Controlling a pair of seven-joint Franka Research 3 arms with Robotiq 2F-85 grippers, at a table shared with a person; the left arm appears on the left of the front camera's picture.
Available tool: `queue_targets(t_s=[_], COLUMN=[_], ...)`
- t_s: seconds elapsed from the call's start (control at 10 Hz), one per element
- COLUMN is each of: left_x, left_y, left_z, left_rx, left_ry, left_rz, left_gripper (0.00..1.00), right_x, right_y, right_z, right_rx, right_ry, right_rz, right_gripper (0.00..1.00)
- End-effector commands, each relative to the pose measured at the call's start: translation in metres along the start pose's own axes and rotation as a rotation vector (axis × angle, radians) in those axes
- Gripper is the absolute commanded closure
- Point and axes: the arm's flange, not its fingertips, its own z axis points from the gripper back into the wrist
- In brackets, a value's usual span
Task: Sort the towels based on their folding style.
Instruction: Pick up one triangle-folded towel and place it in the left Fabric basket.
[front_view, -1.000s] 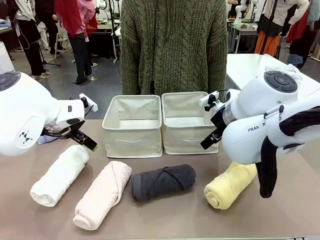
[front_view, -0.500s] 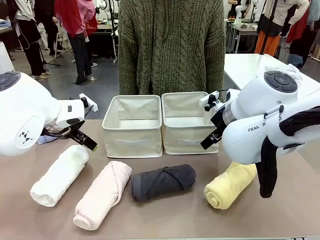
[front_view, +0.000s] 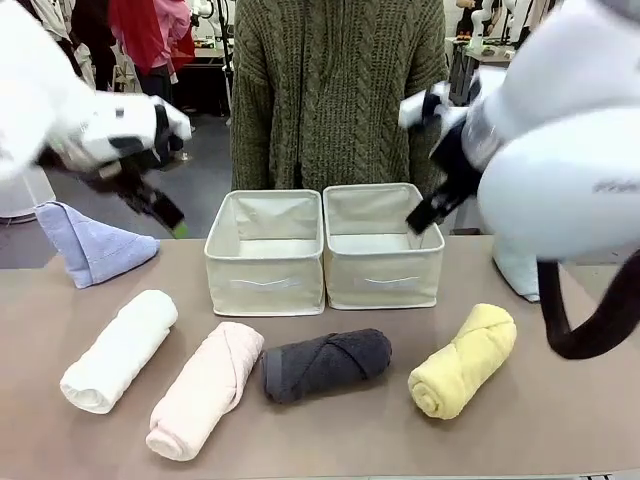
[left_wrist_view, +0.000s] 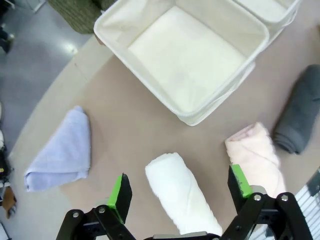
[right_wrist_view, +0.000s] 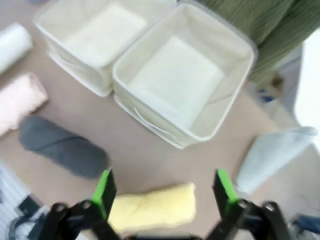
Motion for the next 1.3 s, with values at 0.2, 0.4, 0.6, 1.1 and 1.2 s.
queue_targets(t_s=[0.2, 0.4, 0.6, 1.1, 1.2], left_x=[0.002, 0.015, 0.015, -0.016, -0.030], left_y=[-0.011, -0.007, -0.007, 0.085, 0.115], left_z=[0.070, 0.068, 0.068, 0.087, 0.093], left_rx=[0.025, 0.013, 0.013, -0.225, -0.291], left_ry=[-0.072, -0.021, -0.021, -0.185, -0.222], left_rz=[-0.041, -0.021, -0.021, -0.053, -0.025], left_gripper=[0.00, 0.00, 0.00, 0.00, 0.00], right_x=[0.011, 0.018, 0.018, -0.027, -0.048], right_y=[0.007, 0.006, 0.006, -0.129, -0.161], right_z=[0.044, 0.062, 0.062, 0.084, 0.091], right_rx=[-0.036, -0.023, -0.023, 0.436, 0.483], right_ry=[0.022, -0.003, -0.003, -0.298, -0.360], right_rz=[-0.002, -0.001, -0.001, -0.078, -0.120], right_gripper=[0.00, 0.00, 0.00, 0.00, 0.00])
